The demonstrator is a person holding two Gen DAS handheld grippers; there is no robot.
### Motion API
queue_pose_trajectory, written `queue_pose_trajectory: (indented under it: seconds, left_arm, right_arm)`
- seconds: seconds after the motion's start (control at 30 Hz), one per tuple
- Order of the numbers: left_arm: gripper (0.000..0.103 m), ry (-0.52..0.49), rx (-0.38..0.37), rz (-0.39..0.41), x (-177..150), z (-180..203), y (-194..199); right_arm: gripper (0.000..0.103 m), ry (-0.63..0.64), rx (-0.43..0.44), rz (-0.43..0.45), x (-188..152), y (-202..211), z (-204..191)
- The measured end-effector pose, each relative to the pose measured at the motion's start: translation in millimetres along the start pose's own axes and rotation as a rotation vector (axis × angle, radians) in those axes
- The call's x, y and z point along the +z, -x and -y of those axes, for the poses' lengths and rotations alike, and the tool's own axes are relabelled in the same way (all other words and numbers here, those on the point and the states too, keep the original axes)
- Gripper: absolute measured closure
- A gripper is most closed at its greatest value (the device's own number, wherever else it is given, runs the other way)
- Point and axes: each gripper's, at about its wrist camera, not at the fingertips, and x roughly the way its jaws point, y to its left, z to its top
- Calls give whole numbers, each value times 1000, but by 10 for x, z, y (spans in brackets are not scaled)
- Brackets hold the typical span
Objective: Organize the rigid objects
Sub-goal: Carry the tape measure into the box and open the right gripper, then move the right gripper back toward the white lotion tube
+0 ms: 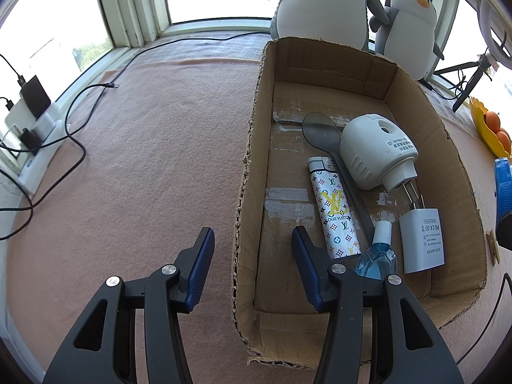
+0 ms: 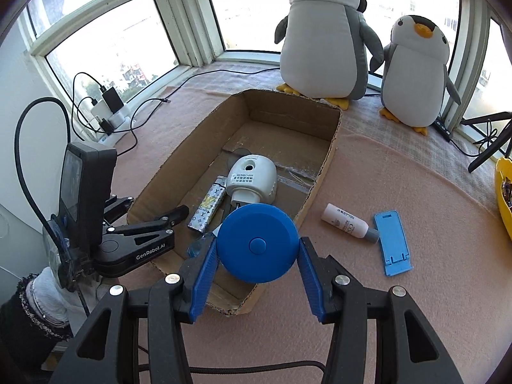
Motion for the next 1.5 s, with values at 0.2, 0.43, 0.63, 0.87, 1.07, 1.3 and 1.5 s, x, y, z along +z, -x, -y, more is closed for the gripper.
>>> queue_pose_trajectory:
  seconds: [0.2,0.43,0.63,0.87,1.07,1.3,1.5]
  left_arm:
    - [52,1,0,0,-1,-1,0]
    - [52,1,-1,0,-2,-2,0]
    - [52,0,0,0,1,-4,4]
    - [52,1,0,0,1,-4,3]
    - [52,-1,2,1,6,-4,3]
    - [52,-2,3,1,6,-3,3]
    - [52,-2,3,0,6,-3,1]
  right_arm:
    - [57,24,10,-25,23,-163,-153]
    - [57,48,1,-46,28,-318,-251]
    - [57,58,-10,-55,25,-393,-287]
    - [56,71,-12,-55,28,-420,-303]
    - [49,61,-1,-37,45,-364,-283]
    - [49,28,26,-10,20,-219,-140]
    - [49,6,35,26,-50,-15,102]
